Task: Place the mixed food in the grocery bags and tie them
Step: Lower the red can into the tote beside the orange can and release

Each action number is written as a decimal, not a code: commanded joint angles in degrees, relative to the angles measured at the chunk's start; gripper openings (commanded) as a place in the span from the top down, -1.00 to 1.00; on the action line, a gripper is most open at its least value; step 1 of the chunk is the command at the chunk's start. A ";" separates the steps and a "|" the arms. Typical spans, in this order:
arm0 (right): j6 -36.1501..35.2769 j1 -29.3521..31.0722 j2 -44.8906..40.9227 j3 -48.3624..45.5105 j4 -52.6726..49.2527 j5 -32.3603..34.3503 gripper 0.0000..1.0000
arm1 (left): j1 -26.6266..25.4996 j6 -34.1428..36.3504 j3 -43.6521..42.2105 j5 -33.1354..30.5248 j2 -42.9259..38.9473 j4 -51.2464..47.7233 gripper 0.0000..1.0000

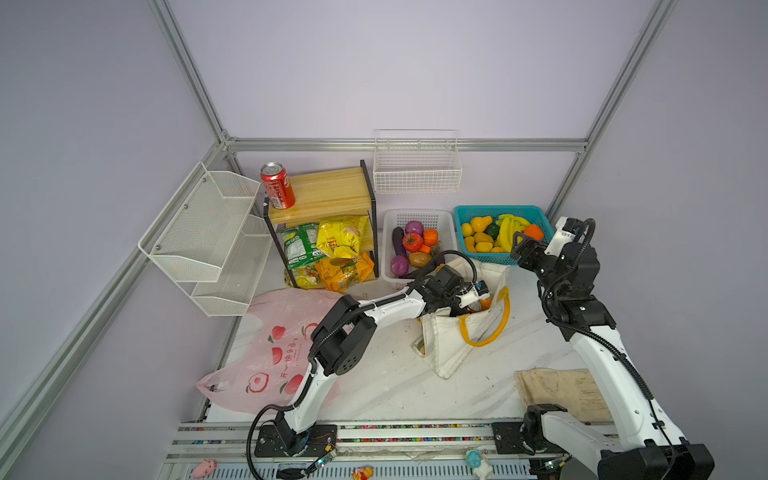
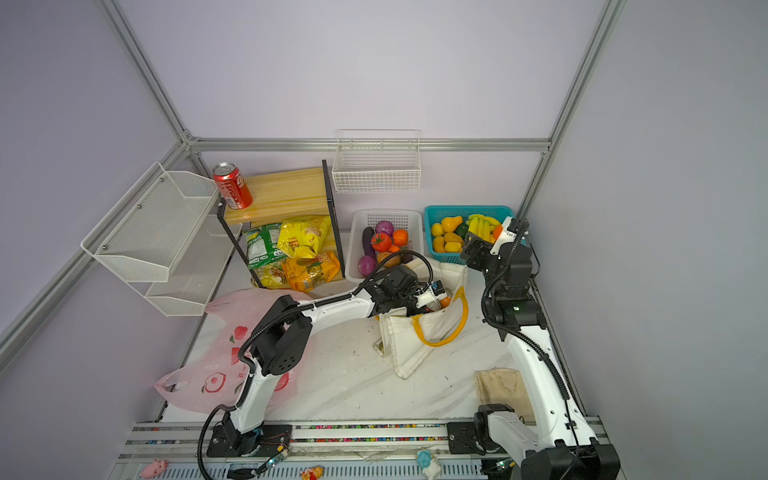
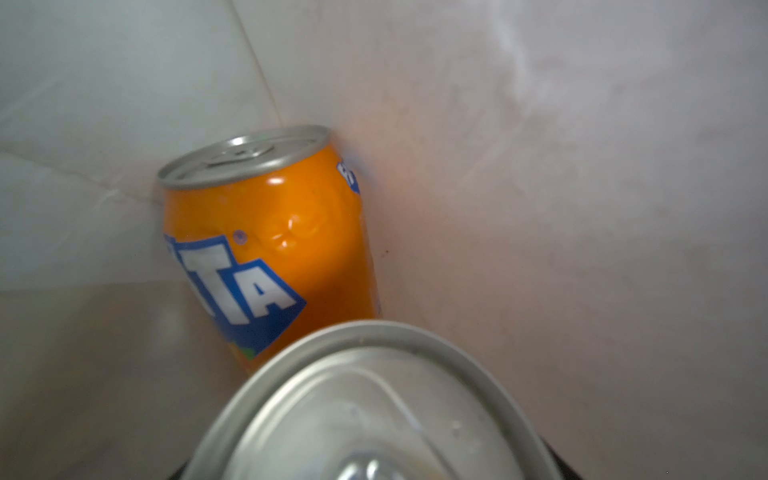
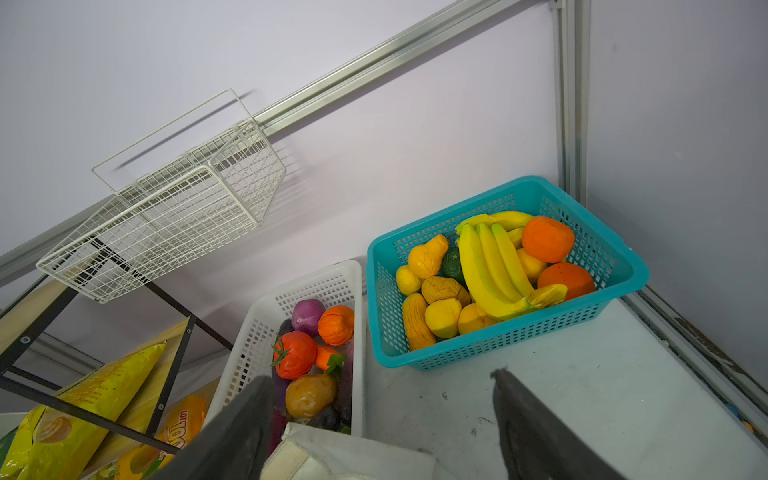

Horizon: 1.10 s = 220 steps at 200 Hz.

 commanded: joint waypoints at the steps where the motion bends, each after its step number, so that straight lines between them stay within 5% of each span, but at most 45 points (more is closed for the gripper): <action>1: -0.21 -0.10 -0.45 -0.47 1.61 -0.33 -0.68 | -0.97 2.98 4.84 -0.01 1.38 2.78 -0.23; 96: -0.19 -0.10 -0.34 -0.21 1.60 -0.21 -0.68 | -0.98 4.09 4.63 -0.72 -0.74 2.42 -0.63; 220: -0.38 -0.10 -0.77 -0.91 1.49 -0.78 -0.68 | -0.47 4.44 -1.39 -5.30 -14.07 4.00 -0.88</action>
